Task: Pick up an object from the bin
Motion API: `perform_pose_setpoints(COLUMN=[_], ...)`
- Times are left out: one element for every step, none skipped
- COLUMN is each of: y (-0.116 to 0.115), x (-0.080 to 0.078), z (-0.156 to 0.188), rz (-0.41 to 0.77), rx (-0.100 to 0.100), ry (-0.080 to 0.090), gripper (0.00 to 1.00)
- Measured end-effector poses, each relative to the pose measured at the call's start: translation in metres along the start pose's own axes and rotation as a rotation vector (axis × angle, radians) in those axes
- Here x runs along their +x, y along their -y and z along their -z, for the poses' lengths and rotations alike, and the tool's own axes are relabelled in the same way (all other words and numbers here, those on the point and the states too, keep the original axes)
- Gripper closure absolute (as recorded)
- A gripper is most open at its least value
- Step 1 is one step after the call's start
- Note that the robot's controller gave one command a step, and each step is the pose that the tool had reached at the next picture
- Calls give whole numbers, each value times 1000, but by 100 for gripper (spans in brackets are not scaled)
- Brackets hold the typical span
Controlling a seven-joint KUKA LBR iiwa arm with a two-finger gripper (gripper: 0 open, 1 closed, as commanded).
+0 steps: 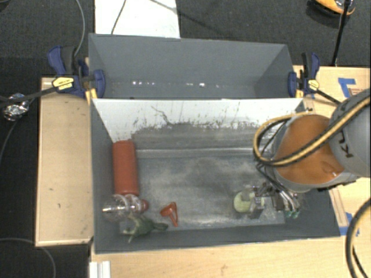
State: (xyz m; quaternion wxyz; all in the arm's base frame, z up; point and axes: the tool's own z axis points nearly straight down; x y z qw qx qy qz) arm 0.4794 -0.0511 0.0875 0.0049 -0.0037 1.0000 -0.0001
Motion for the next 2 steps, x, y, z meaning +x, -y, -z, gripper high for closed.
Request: perform_pose_setpoints(y=[0, 0], x=[-1, 0], z=[8, 14], rz=[1, 3], rx=[0, 0], ry=[3, 2], gripper=[100, 100])
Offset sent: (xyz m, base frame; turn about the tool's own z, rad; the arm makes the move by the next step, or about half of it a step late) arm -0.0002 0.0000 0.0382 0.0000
